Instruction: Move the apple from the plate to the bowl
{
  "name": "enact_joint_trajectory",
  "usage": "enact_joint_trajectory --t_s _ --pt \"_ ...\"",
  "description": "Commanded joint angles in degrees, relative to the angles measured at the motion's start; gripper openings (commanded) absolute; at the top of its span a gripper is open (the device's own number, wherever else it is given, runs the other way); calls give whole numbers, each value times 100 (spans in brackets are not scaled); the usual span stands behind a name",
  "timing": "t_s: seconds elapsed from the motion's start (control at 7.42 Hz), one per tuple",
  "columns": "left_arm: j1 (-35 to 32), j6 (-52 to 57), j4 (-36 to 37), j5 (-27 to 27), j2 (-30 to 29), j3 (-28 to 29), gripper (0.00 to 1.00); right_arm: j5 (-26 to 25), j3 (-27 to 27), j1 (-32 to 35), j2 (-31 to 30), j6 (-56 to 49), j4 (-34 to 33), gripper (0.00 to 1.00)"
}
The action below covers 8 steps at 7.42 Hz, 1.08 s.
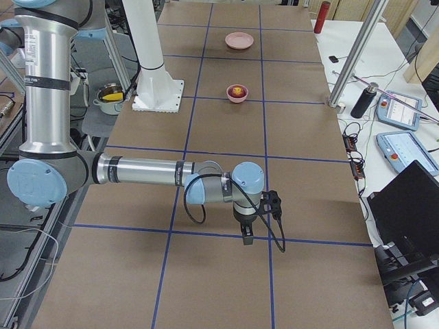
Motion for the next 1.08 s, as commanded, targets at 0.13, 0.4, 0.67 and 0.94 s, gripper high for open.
enact_joint_trajectory --t_s 0.13,0.4,0.67,0.94 --pt "-27 3 -20 38 -102 -44 98 3 -8 -7 7 66 9 100" --pt "-114 11 -3 56 -101 -62 98 3 -8 -7 7 75 9 100" --pt "-158 12 41 65 -75 -53 98 3 1 -7 16 75 9 100" --pt "-159 12 59 65 -14 -36 98 12 1 -7 16 119 17 100"
